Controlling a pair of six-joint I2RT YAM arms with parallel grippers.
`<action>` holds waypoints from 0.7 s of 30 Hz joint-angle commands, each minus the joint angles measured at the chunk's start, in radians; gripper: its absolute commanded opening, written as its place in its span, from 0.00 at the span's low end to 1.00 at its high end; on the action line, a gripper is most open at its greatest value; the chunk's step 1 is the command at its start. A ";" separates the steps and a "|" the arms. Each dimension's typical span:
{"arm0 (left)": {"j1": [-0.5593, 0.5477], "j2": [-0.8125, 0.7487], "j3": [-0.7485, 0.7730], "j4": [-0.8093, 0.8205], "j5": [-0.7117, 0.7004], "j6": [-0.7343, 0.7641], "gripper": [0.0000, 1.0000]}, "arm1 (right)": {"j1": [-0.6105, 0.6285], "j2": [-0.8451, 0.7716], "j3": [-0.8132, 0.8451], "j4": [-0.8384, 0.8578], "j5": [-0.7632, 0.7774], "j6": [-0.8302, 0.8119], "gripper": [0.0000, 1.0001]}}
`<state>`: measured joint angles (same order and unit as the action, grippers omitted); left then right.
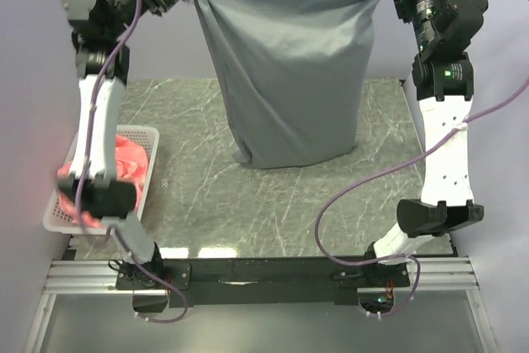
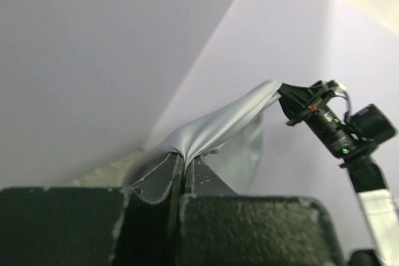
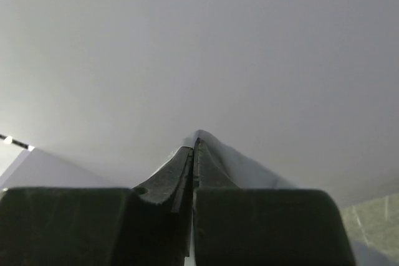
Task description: Put the pillow into the pillowcase
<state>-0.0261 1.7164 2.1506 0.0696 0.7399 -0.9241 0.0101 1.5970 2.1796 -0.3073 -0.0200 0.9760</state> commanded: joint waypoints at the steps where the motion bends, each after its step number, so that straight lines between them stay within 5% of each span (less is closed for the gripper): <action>1: 0.098 0.234 0.380 0.337 0.185 -0.417 0.01 | -0.079 0.018 0.123 0.178 0.115 -0.003 0.00; 3: 0.103 0.319 0.448 0.379 0.136 -0.449 0.01 | -0.079 0.046 0.160 0.223 0.103 -0.007 0.00; 7: 0.138 0.241 0.297 0.614 0.056 -0.454 0.01 | -0.079 0.052 0.167 0.352 0.088 0.003 0.00; 10: 0.141 0.145 0.310 0.484 0.004 -0.290 0.01 | -0.081 -0.005 0.125 0.410 0.118 0.003 0.00; 15: 0.190 -0.010 0.290 0.430 0.015 -0.280 0.01 | -0.087 -0.170 0.027 0.387 0.149 0.023 0.00; 21: 0.195 -0.268 -0.157 0.518 0.110 -0.393 0.01 | -0.088 -0.500 -0.363 0.344 0.169 0.021 0.00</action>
<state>0.0982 1.5745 2.1895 0.4751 0.9295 -1.2587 0.0044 1.3331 1.9793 -0.0441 -0.1047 1.0069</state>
